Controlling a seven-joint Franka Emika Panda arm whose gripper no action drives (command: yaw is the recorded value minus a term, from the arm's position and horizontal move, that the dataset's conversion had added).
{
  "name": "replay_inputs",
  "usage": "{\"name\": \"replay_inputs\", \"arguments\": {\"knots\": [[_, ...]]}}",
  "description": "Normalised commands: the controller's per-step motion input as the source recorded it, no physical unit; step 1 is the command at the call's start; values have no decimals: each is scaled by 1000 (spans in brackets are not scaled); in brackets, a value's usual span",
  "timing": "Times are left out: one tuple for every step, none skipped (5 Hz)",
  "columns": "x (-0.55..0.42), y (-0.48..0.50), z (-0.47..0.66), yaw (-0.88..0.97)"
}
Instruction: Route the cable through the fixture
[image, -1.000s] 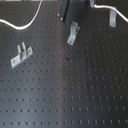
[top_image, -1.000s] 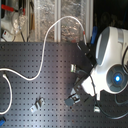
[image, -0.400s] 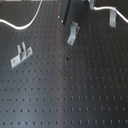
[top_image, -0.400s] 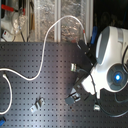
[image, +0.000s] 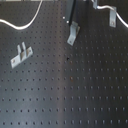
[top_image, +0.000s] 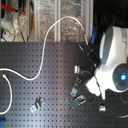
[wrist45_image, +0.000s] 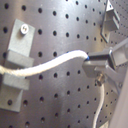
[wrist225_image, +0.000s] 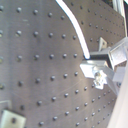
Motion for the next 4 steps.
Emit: {"name": "replay_inputs", "arguments": {"knots": [[-8,-8,0,0],[-128,-125,409,0],[-91,-91,493,0],[-7,-7,75,0]]}}
